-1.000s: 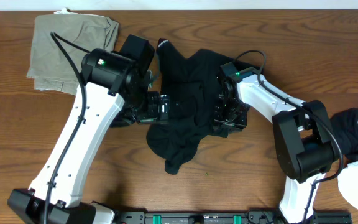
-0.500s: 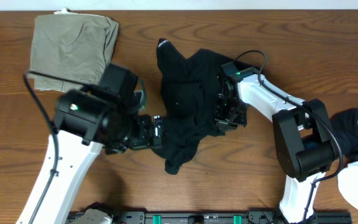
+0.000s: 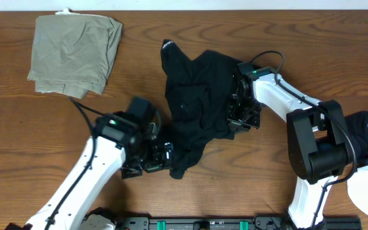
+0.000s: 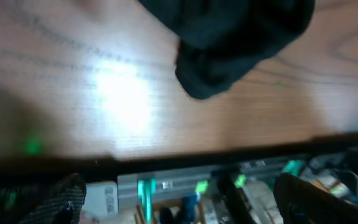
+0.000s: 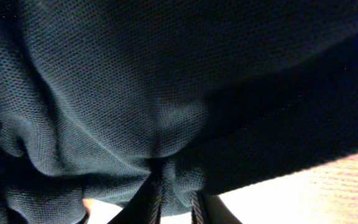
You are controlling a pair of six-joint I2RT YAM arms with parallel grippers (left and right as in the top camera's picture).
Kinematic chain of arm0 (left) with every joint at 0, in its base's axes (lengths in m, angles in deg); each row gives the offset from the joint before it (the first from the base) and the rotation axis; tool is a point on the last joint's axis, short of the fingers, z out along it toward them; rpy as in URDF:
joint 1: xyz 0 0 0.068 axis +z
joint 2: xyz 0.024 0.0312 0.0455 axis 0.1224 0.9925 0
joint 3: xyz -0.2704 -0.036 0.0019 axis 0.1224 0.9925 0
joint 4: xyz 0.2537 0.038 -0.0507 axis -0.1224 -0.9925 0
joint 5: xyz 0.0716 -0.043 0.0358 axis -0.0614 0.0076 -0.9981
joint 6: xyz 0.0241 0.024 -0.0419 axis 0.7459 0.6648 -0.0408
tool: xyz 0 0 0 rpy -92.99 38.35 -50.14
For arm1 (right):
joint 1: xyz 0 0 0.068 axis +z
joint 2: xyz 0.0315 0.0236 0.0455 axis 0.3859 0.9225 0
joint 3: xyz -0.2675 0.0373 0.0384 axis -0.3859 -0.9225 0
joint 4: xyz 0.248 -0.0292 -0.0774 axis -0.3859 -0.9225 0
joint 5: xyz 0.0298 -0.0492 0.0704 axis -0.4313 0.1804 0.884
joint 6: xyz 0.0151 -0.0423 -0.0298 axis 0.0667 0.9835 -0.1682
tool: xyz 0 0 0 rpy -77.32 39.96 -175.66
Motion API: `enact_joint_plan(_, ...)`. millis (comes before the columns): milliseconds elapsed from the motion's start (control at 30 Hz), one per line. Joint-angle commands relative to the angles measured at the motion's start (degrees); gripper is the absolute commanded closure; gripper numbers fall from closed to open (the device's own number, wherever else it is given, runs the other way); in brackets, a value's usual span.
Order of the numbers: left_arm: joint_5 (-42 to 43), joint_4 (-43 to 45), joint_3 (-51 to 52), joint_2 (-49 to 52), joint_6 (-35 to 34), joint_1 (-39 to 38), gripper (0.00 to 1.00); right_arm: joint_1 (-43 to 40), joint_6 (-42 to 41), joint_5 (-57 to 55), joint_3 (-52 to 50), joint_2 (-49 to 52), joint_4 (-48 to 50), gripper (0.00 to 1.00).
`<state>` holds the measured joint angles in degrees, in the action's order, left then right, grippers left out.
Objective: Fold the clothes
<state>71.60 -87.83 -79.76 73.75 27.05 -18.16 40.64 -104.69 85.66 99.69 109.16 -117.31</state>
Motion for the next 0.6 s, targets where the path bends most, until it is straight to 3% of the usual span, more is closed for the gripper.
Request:
enact_joint_plan(0, -3.45, 3.43, 2.67, -0.42, -1.70, -3.98, 0.02, -1.27, 0.63, -2.36, -0.72, 1.64, 0.90, 0.84)
enact_joint_plan(167, -13.86, 4.79, 3.82, 1.14, -8.66, -9.81, 0.02, -1.42, 0.66, -0.81, -0.70, 1.64, 0.83, 0.84)
enact_joint_plan(567, -14.67, 11.32, 3.85, 12.81, -8.39, -13.60, 0.02, -1.42, 1.95, -0.63, -0.70, 1.64, -0.11, 0.84)
